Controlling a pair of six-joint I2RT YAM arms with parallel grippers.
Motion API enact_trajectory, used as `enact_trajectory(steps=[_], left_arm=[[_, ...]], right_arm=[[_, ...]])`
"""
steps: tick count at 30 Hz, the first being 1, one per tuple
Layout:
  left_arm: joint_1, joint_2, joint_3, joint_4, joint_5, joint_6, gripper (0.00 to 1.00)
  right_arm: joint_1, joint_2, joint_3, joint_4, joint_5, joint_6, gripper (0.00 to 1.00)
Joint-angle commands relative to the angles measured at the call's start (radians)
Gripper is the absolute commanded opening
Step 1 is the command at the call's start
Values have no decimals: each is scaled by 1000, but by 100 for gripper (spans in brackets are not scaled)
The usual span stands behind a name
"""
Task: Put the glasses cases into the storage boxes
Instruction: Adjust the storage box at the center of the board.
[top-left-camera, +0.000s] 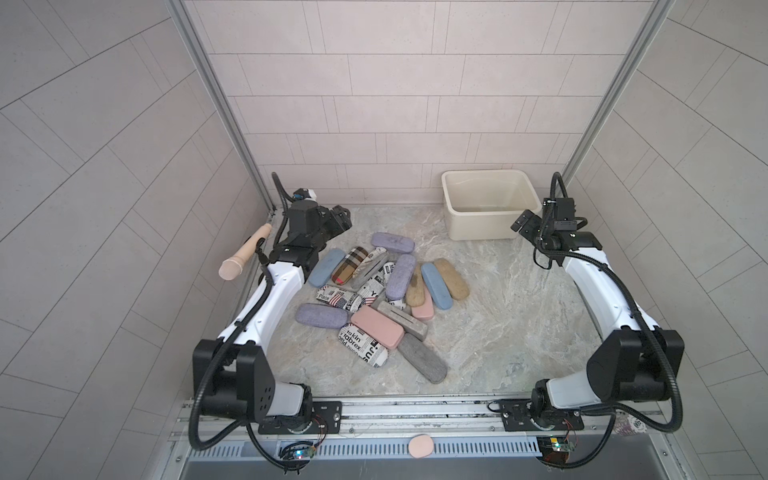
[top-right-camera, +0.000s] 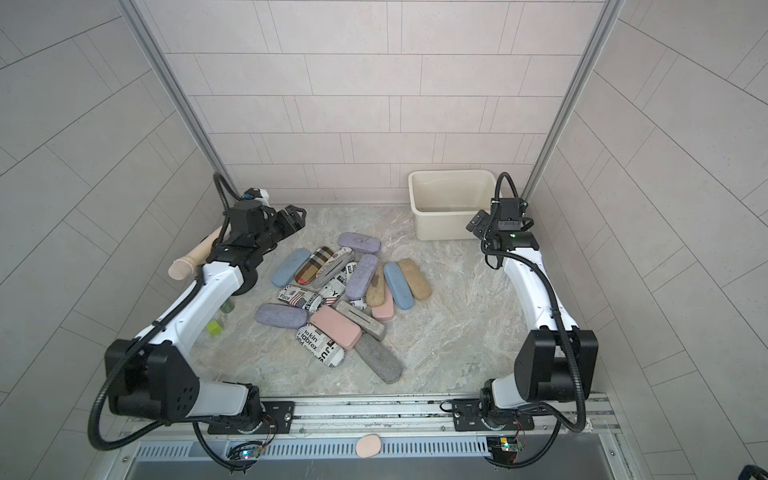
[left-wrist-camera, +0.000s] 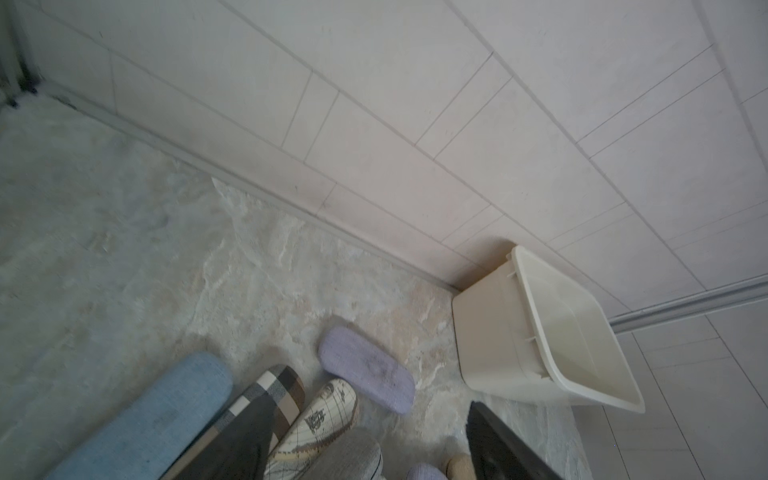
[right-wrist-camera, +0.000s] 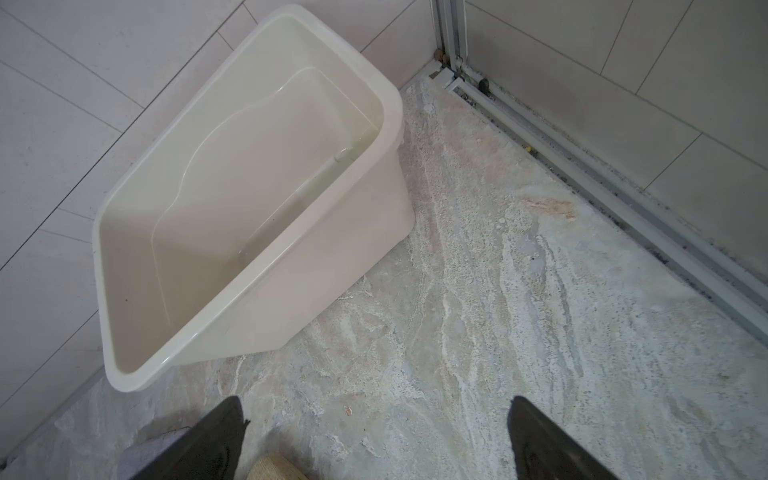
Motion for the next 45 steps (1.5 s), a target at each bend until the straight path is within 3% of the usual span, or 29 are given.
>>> enact_trajectory(steps=[1,5,11,19,32,45], left_arm=[[-55,34,84,-100,95,-22,80],[-71,58,66,-102,136,-79,80],[-70,44,-30,34,225,-202,80],[-71,61,-32,68,298,-190,80],[-69,80,-18,48,302,-155,80],[-69,87,-11,40,314,-145,80]], right_arm=[[-5,68,63,-6,-71,125,100],[-5,146,111,32,-106,186,99],[-5,234,191,42,-122,218,99],[12,367,304,7,-70,244,92],[26,475,377,58,-77,263,87],[18,488,369,33,-38,286,52]])
